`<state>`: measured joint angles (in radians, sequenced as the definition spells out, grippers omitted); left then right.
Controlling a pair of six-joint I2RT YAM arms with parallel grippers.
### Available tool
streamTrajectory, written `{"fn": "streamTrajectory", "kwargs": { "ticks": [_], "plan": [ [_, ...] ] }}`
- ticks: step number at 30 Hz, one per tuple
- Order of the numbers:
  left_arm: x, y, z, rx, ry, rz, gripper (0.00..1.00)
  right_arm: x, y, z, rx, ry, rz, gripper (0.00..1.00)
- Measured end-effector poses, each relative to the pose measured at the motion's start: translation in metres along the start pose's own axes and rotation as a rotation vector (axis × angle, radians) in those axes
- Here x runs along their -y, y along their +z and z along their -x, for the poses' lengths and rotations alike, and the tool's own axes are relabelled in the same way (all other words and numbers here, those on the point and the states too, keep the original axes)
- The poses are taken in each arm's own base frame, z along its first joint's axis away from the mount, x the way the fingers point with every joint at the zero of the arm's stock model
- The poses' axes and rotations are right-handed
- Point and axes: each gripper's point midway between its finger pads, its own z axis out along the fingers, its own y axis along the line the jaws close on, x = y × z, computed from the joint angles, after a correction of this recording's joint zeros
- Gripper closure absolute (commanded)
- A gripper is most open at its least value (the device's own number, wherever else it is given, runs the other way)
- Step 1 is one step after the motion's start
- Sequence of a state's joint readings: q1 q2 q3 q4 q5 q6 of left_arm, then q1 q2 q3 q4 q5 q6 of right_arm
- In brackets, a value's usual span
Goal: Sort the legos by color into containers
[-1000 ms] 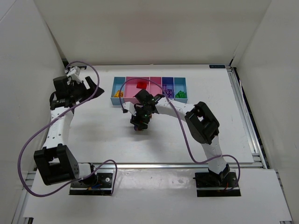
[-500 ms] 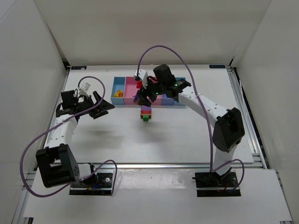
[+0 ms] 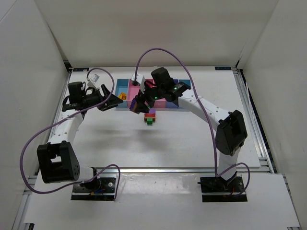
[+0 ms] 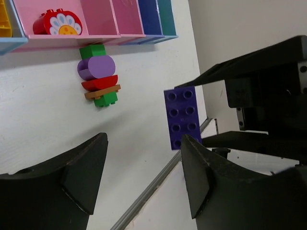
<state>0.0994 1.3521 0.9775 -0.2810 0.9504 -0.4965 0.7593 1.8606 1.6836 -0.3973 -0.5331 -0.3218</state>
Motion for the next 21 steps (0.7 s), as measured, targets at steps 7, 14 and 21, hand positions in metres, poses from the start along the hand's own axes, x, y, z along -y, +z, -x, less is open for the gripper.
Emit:
{"fn": "streamTrajectory", "kwargs": {
  "ticks": [7,14,21],
  "plan": [
    [0.004,0.019,-0.001,-0.044,-0.001,-0.03,0.3,-0.011,0.003,0.008,0.012,-0.028,0.031,0.75],
    [0.018,0.033,-0.002,-0.093,0.024,-0.085,0.25,-0.013,0.005,0.015,0.022,-0.056,0.04,0.75],
    [0.036,0.042,-0.009,-0.137,0.06,-0.159,0.25,-0.014,0.007,0.015,0.022,-0.065,0.046,0.76]
  ]
}}
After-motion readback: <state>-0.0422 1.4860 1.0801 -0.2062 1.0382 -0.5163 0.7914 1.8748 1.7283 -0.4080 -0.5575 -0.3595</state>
